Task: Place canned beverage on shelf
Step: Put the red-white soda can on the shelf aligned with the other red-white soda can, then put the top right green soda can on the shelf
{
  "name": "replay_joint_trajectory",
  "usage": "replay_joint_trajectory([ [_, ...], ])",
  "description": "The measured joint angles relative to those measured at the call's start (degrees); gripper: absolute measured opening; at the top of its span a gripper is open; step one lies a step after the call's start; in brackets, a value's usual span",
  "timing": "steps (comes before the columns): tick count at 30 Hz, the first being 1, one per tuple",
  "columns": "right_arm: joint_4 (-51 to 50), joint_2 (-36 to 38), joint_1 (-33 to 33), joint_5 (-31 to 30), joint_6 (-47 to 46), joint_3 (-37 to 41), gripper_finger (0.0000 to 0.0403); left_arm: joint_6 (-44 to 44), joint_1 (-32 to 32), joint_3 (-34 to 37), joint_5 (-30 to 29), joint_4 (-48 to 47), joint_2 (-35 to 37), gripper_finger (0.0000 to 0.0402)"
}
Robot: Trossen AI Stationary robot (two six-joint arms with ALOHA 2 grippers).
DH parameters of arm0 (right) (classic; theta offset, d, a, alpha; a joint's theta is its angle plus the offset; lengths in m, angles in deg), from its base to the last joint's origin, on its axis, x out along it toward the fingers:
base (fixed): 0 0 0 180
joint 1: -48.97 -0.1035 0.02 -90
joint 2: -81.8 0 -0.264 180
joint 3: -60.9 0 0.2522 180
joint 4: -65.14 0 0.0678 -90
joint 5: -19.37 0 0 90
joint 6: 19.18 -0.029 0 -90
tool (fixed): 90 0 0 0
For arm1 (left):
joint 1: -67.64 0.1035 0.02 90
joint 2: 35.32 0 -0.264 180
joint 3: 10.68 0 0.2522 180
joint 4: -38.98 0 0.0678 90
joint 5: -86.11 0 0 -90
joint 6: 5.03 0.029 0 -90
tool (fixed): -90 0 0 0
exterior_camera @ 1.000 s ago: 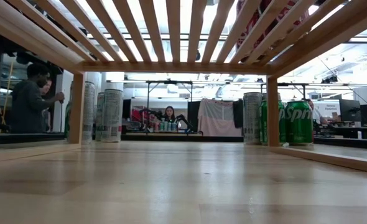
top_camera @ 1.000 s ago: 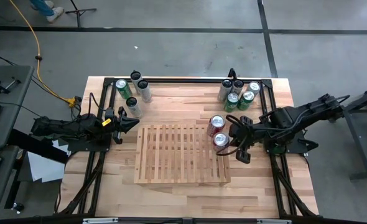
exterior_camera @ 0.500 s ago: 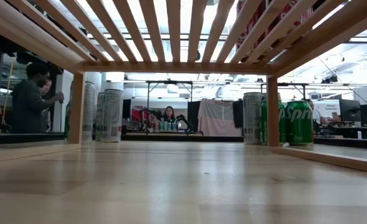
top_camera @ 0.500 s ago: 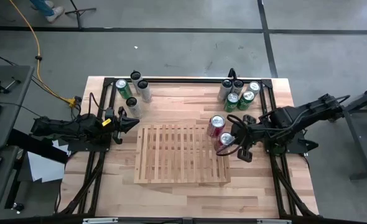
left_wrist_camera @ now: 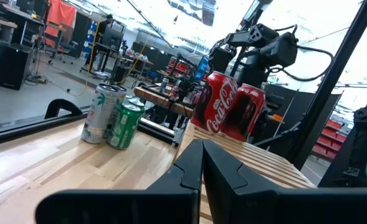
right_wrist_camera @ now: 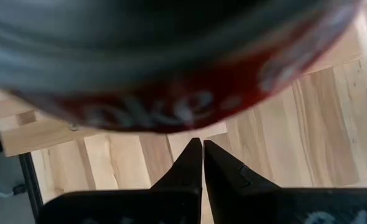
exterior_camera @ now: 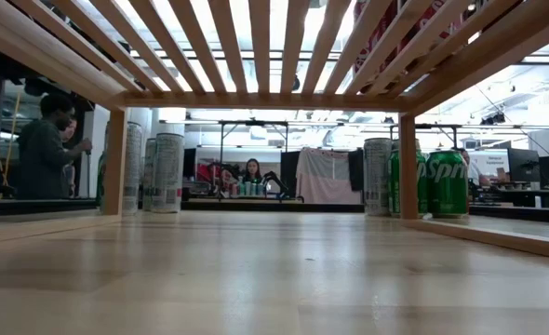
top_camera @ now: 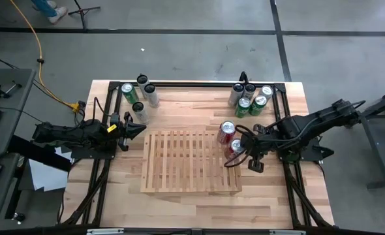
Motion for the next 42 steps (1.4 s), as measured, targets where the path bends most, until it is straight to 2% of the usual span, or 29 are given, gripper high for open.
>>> replay_joint_trajectory([
  [9, 4.5, 0.0, 0.0, -1.1, 1.0, 1.9, 0.0000, 0.0, 0.0, 0.0, 0.0, 0.0, 0.0, 0.0003],
  [17, 3.6, 0.4, 0.0, -1.3, 1.1, 2.0, 0.0000, 0.0, 0.0, 0.0, 0.0, 0.0, 0.0, 0.0003],
  [29, -15.7, 2.9, 1.2, -2.1, 0.5, -6.4, 0.0000, 0.0, 0.0, 0.0, 0.0, 0.0, 0.0, 0.0003],
  [32, -18.0, 4.9, 2.8, -6.8, -1.2, -8.4, 0.0000, 0.0, 0.0, 0.0, 0.0, 0.0, 0.0, 0.0003],
  [36, -16.5, 7.9, 6.6, -19.5, -3.3, -10.4, 0.0000, 0.0, 0.0, 0.0, 0.0, 0.0, 0.0, 0.0003],
  [40, -15.2, 9.9, 13.4, -31.5, -3.0, -11.3, 0.0000, 0.0, 0.0, 0.0, 0.0, 0.0, 0.0, 0.0003],
  [42, -12.9, 10.8, 17.7, -34.9, -1.1, -11.4, 0.0000, 0.0, 0.0, 0.0, 0.0, 0.0, 0.0, 0.0003],
])
